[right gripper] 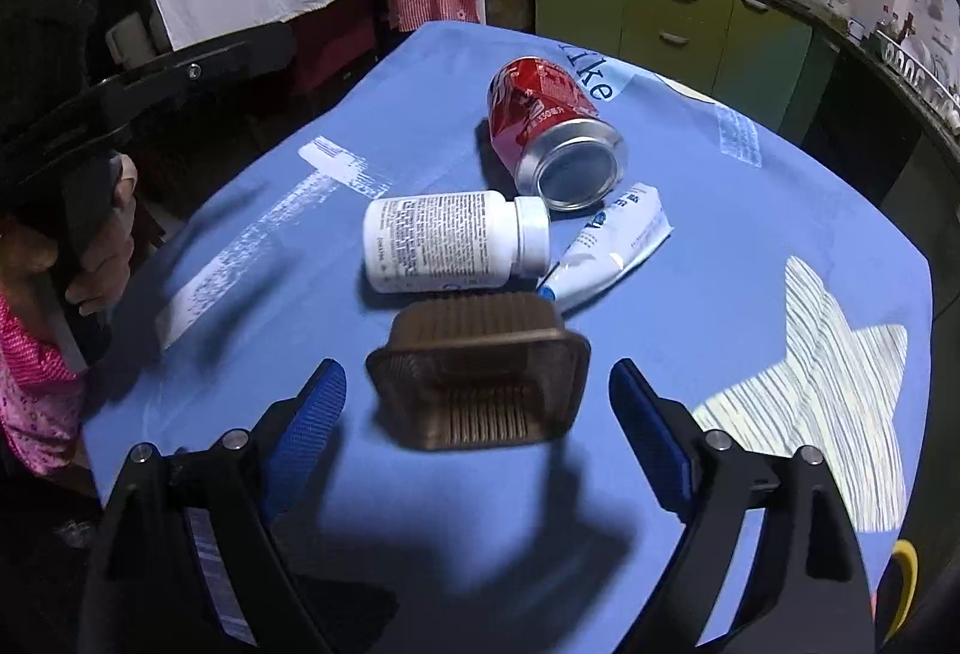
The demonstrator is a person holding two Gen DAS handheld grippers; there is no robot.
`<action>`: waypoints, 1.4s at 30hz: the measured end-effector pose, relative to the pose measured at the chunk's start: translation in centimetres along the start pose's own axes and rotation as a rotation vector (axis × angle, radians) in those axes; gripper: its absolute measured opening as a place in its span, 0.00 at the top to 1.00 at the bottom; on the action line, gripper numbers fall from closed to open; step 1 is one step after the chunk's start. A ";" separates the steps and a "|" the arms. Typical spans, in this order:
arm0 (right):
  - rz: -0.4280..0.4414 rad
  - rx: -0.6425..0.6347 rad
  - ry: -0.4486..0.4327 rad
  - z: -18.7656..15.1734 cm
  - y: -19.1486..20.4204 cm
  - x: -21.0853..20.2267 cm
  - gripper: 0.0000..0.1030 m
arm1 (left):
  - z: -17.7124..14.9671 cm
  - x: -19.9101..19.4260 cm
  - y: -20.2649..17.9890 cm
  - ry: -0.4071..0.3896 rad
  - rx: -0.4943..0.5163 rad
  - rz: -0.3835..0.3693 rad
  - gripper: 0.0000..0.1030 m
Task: Collect trash
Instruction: 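Grasp the brown plastic tray with the right gripper and lift it, then drop the brown tray into the yellow bin with the right gripper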
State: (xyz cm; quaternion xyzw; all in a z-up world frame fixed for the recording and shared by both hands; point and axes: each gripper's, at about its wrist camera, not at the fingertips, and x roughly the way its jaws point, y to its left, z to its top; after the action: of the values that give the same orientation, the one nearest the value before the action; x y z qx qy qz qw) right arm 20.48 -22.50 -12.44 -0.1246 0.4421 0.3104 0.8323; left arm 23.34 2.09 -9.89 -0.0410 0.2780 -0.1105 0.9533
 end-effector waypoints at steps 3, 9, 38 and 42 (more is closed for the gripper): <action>-0.006 -0.008 0.015 0.3 -0.1 0.7 0.18 | -0.2 0.8 0.2 0.009 -0.012 0.002 0.11; -0.004 -0.007 0.033 0.6 -0.4 1.6 0.35 | -0.4 1.3 0.5 0.011 -0.024 -0.003 0.11; -0.567 0.624 0.033 -17.8 -19.7 -16.6 0.31 | -1.2 2.5 -0.2 0.050 -0.012 -0.017 0.11; -0.611 0.734 0.057 -20.2 -22.5 -16.4 0.24 | -1.3 2.7 -0.4 0.056 -0.004 -0.024 0.11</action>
State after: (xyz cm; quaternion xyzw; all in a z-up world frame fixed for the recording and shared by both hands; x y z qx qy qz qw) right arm 14.49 -56.37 -12.27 0.0447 0.4882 -0.1287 0.8620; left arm 24.80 1.07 -12.32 -0.0432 0.3041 -0.1226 0.9437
